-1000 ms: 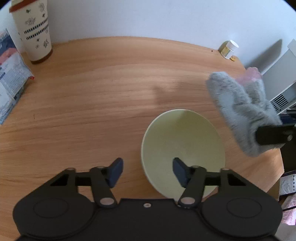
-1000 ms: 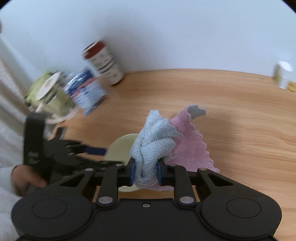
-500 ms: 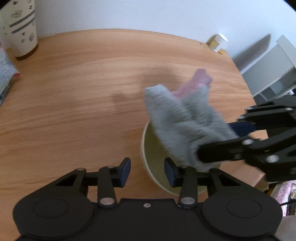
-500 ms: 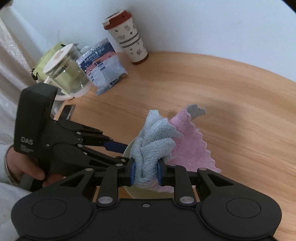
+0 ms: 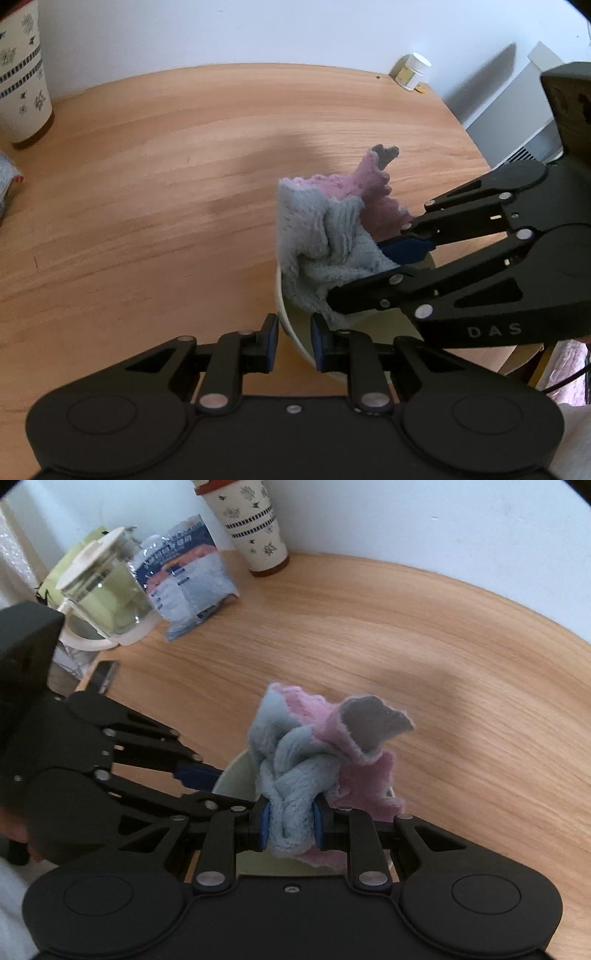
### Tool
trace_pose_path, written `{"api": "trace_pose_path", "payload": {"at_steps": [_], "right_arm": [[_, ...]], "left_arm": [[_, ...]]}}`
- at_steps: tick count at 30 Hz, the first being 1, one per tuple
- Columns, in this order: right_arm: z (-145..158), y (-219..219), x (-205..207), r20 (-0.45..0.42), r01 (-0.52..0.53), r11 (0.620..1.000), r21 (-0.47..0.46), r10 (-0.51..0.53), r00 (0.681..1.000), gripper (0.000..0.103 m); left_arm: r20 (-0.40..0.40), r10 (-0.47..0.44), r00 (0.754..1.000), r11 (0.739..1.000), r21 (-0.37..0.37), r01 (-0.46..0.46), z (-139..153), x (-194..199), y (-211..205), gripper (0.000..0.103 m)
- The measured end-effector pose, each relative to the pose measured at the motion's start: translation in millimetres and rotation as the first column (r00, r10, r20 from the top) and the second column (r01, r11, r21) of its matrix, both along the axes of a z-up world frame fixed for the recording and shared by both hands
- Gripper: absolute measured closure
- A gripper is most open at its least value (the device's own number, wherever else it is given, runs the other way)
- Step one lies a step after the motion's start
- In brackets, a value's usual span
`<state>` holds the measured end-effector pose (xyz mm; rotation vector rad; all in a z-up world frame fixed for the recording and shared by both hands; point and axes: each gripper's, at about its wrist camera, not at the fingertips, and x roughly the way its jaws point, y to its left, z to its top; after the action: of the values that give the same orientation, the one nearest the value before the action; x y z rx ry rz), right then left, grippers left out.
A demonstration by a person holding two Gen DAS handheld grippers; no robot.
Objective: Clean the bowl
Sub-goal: 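Lift the towel with the right gripper and carry it into the bowl, then lower the towel into the bowl while the left tool holds the bowl rim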
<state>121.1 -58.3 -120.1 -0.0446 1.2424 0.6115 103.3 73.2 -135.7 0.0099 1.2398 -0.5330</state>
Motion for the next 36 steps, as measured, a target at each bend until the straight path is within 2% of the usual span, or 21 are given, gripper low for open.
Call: {"api": "trace_pose_path", "payload": {"at_steps": [4,8,15,22,25,28,31,33,36], "right_arm": [[-13.8,2.8,3.5,-0.026,0.018,0.998,-0.055,-0.02,0.999,0.079],[-18.7,13.3,0.0,0.002,0.001,0.993,-0.118,-0.001,1.0,0.08],[-20.7,21.2,-2.6,0.019,0.019,0.986,-0.167,-0.016,1.0,0.078],[-5.4,21.4,-23.7,0.099,-0.011,0.973,-0.231,0.035,0.994,0.072],[3.3,20.0,-36.2,0.139,-0.052,0.972,-0.229,0.085,0.987,0.064],[13.6,12.2,-50.2,0.175,-0.085,0.975,-0.204,0.122,0.977,0.062],[23.0,-8.7,-57.7,0.188,-0.071,0.991,-0.114,0.092,0.978,0.058],[27.1,-23.8,-59.2,0.196,-0.06,0.997,-0.055,0.07,0.978,0.055],[33.7,-33.7,-54.2,0.197,-0.081,0.997,-0.008,0.081,0.977,0.053]], "left_arm": [[0.009,-0.031,0.999,1.0,0.002,0.031,1.7,-0.7,2.4,0.084],[0.019,-0.065,0.998,0.998,0.003,0.065,2.7,-1.3,5.9,0.083],[0.038,-0.116,0.993,0.993,0.009,0.116,4.8,-2.9,10.2,0.08],[0.028,-0.089,0.996,0.996,0.014,0.089,3.7,-0.5,2.7,0.08],[0.024,-0.057,0.998,0.998,0.02,0.057,3.8,0.9,0.9,0.08],[0.025,0.002,1.0,1.0,0.031,-0.002,6.0,-0.1,3.8,0.08],[0.016,0.095,0.995,0.995,0.012,-0.095,9.3,-3.2,9.0,0.08],[0.017,0.117,0.993,0.993,0.003,-0.117,11.1,-6.5,9.1,0.08],[0.014,0.133,0.991,0.99,0.043,-0.134,10.7,-11.6,4.0,0.08]]}}
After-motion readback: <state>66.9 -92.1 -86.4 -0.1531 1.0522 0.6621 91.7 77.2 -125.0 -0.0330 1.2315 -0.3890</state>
